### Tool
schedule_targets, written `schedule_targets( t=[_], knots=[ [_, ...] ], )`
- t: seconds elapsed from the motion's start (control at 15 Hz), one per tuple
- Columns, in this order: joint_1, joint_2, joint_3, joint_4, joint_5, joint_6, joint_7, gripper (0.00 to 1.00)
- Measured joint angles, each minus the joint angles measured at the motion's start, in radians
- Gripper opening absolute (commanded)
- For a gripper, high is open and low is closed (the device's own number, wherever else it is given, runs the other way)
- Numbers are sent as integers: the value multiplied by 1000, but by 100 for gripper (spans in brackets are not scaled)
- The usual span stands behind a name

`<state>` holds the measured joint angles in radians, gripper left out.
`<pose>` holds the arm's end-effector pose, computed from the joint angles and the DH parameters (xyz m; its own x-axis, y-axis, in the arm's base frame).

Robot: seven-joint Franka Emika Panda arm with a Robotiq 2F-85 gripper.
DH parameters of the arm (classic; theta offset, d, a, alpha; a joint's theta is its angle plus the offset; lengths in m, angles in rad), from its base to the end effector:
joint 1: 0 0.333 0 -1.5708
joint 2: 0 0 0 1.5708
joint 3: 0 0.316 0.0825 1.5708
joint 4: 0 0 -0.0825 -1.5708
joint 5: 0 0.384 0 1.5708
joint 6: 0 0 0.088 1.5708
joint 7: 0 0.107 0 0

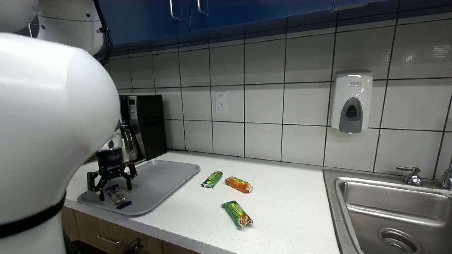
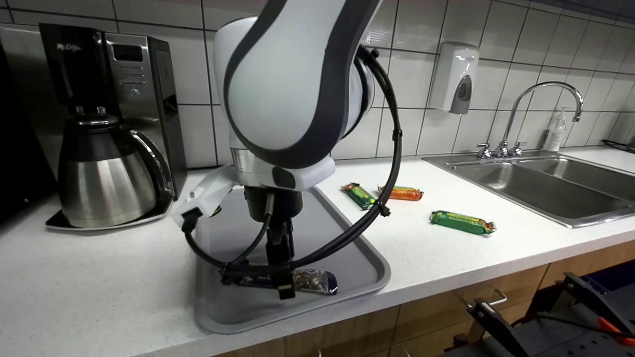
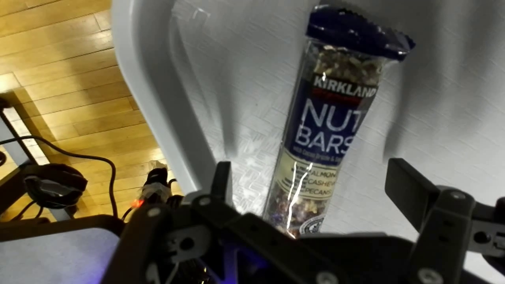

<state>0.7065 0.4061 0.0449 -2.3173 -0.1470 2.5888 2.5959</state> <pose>0.3660 0.3475 0.1556 -0.1416 -0.9803 0.1375 -0.9884 0.1476 0.0344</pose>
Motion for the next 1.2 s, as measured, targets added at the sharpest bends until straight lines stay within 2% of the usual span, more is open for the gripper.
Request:
schedule_targets(
  t=[0.07, 0.13, 0.27, 0.33, 0.73, 0.8, 1.2],
  knots=[
    [5, 1, -5, 0, 3, 0, 0, 100],
    [8, 2, -9, 0, 5, 1, 0, 75],
    [15, 4, -15, 0, 9, 3, 0, 66],
    [17, 5, -18, 0, 11, 4, 0, 56],
    [31, 7, -39, 2, 20, 25, 0, 12],
    [33, 7, -45, 3, 21, 29, 0, 9],
    [71, 0, -93, 4, 23, 47, 0, 8]
  ],
)
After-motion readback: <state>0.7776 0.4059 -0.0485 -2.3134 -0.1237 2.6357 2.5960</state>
